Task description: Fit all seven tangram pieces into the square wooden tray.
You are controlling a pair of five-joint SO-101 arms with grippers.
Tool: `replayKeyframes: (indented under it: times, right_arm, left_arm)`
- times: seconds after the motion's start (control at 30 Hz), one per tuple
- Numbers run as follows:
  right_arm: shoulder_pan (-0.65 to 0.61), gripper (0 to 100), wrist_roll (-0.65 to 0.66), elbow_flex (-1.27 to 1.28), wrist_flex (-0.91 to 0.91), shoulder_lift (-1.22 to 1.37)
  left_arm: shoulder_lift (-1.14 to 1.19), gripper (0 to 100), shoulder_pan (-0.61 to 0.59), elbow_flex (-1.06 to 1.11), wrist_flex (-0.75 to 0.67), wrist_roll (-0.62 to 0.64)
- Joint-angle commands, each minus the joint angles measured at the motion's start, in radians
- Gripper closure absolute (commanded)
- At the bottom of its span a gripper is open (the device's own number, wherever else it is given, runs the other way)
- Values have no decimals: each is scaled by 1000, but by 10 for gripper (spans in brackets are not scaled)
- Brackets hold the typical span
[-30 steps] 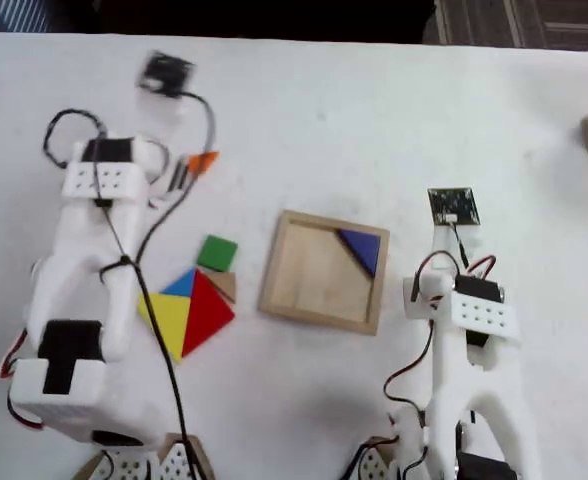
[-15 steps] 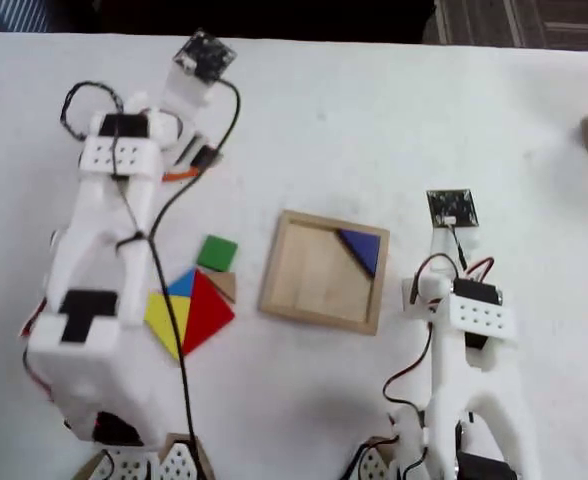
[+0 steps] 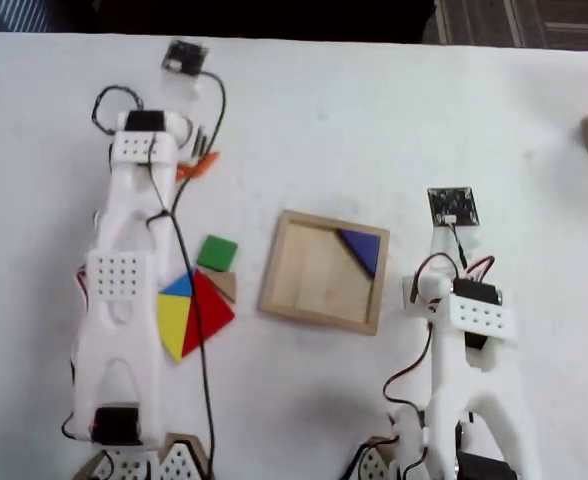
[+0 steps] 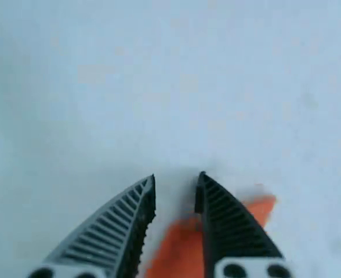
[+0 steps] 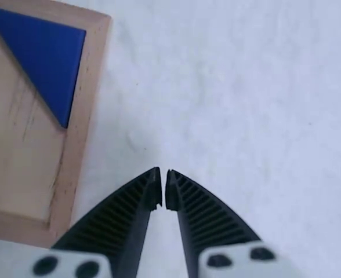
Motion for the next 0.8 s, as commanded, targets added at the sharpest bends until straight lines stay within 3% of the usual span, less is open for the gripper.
replayKeyframes:
  times: [0.0, 0.1, 0.3, 0.5, 0.6, 0.77]
  right_arm:
    - [-19, 977, 12, -5, -18, -28]
    - [-44, 977, 12, -3, -18, -28]
    - [-47, 977, 12, 0, -18, -28]
    - [-47, 977, 12, 0, -18, -28]
    - [-48, 977, 12, 0, -18, -28]
    - [-48, 977, 12, 0, -19, -28]
  left_arm:
    - [76, 923, -10, -284, 207, -75]
    - [143, 928, -1, -465, 385, -149]
    - [133, 928, 19, -448, 555, -238]
    - [127, 976, -13, -439, 568, -224]
    - [125, 979, -35, -427, 569, -146]
    - [8, 979, -33, -206, 569, -91]
